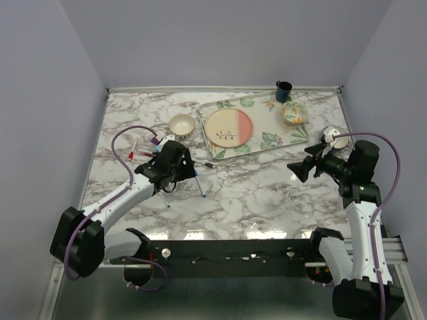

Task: Open the pen caps

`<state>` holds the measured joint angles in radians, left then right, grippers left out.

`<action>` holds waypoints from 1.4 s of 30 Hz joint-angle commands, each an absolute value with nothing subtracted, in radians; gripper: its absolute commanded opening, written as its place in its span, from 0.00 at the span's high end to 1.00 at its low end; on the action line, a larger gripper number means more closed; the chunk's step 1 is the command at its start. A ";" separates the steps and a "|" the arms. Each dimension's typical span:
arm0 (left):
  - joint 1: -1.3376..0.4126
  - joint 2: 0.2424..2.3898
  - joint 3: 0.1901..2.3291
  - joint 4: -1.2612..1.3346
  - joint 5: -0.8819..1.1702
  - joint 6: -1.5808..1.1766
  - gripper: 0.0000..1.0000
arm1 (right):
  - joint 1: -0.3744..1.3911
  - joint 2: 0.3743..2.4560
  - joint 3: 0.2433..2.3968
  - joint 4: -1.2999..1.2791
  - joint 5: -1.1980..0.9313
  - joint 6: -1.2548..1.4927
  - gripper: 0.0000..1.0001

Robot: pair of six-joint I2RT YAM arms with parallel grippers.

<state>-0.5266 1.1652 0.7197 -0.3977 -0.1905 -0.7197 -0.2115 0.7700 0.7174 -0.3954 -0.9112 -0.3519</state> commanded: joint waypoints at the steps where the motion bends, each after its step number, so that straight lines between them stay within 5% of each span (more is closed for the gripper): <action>1: -0.575 1.293 0.814 -0.400 -0.337 -0.785 0.24 | -0.216 0.775 0.750 -0.417 -0.933 -0.359 0.00; 10: -0.604 1.500 0.919 -0.391 -0.425 -0.804 0.40 | -0.216 0.781 0.755 -0.420 -0.934 -0.354 0.00; 20: -0.640 1.655 1.000 -0.410 -0.449 -0.805 0.45 | -0.216 0.787 0.759 -0.429 -0.940 -0.356 0.00; 42: -0.658 1.712 0.948 -0.384 -0.477 -0.851 0.70 | -0.215 0.784 0.765 -0.434 -0.936 -0.360 0.00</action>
<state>-0.6502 1.7123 0.9829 -0.3901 -0.4278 -0.8162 -0.2115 0.7856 0.7349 -0.4076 -0.9150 -0.3515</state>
